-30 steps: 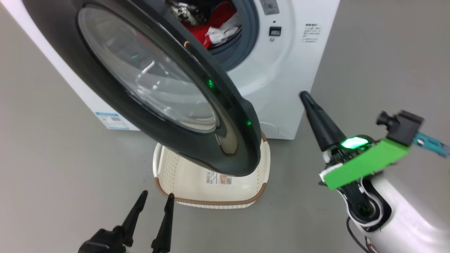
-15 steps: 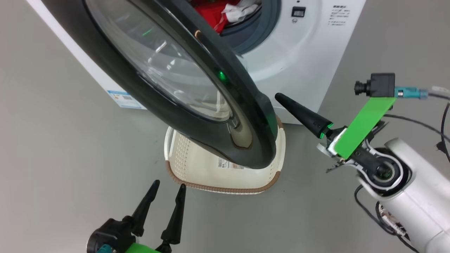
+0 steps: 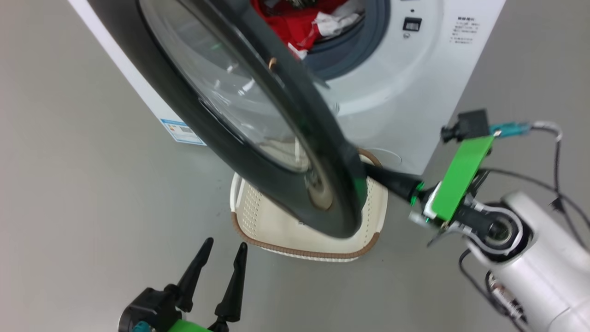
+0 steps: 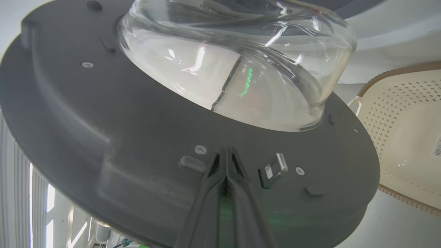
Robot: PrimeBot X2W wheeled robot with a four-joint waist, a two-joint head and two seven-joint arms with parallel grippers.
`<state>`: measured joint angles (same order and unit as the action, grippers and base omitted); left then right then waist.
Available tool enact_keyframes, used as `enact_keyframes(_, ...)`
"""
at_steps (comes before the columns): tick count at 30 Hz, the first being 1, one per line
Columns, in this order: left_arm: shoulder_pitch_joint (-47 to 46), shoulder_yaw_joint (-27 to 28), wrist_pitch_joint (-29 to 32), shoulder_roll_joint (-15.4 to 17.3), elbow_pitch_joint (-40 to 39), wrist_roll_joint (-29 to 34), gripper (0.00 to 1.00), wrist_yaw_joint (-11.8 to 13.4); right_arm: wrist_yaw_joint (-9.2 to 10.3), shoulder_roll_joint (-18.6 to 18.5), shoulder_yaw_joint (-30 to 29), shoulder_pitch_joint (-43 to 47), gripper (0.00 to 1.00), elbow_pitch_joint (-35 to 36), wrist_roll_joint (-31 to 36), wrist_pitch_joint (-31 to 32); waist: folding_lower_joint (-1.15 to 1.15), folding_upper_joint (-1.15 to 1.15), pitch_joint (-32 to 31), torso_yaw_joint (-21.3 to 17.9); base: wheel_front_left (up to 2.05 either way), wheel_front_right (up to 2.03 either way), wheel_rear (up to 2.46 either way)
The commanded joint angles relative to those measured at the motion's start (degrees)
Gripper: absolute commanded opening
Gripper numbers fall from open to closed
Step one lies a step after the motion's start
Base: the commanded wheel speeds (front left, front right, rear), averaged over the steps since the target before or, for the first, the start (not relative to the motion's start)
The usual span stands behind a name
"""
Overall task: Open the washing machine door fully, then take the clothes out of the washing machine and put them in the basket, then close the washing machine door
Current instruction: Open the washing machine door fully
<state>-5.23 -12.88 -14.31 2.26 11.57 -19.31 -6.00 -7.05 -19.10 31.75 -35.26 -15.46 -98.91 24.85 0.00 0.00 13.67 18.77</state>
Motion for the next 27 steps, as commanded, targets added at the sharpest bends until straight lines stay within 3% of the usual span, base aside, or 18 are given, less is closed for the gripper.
enact_keyframes(1, -0.04, 1.53, -0.69, 0.62, -1.10, -0.21, 1.00, 0.39, -0.44, 1.76, 0.49, 2.15, 0.00, 1.75, 0.90, 0.85, 0.00, 0.00, -1.41, 1.01, 0.00, 0.00, 0.00)
enact_keyframes(27, 5.52, 4.48, -0.69, 0.62, -1.48, 2.19, 1.00, 3.48, -0.44, 11.47, -0.61, 10.98, 0.00, 2.69, 5.92, 6.19, 0.00, 0.00, -9.27, 10.48, 0.00, 0.00, 0.00)
